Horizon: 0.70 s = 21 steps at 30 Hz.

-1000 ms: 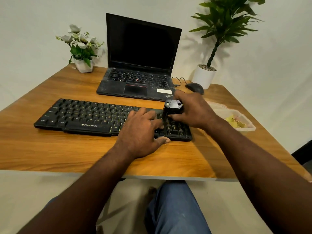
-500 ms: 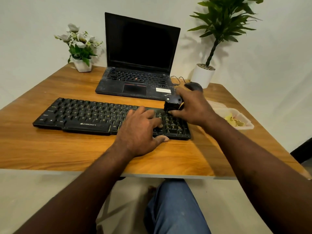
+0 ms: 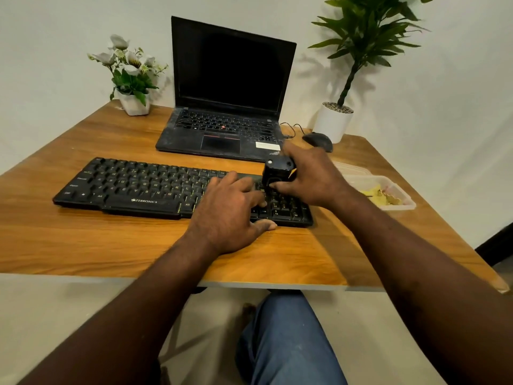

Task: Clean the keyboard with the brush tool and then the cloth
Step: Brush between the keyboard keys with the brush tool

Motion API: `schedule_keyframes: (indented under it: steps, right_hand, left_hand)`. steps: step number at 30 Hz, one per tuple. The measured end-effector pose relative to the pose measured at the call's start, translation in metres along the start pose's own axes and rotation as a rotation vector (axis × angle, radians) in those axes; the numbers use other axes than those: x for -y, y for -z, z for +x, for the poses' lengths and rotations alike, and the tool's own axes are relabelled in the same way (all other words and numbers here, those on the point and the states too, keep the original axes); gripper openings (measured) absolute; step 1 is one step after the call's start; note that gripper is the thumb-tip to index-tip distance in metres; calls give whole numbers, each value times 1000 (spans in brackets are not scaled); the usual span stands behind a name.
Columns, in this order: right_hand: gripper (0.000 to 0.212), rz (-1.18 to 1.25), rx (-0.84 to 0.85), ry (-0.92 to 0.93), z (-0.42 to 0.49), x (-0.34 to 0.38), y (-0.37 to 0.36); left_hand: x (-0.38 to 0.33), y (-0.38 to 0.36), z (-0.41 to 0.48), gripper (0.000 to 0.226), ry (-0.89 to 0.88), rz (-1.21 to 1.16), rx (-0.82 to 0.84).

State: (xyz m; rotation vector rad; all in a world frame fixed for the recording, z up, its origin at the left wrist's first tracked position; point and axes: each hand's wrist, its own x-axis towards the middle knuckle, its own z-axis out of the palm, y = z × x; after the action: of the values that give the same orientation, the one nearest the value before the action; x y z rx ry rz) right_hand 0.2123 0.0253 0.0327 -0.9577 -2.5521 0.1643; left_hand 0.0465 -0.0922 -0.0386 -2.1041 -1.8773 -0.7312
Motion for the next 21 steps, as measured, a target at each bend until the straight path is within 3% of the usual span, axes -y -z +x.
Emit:
schedule_keyframes:
  steps: [6, 9, 13, 21]
  right_hand:
    - [47, -143, 8, -153, -15, -37, 29]
    - [47, -42, -60, -106, -14, -19, 23]
    - [43, -24, 15, 53, -9, 10, -1]
    - [45, -163, 48, -101, -25, -40, 33]
  left_hand:
    - [-1, 0, 0, 56, 0, -21, 7]
    - [-1, 0, 0, 56, 0, -22, 0]
    - [0, 1, 0, 57, 4, -13, -3]
    - [-1, 1, 0, 56, 8, -25, 12]
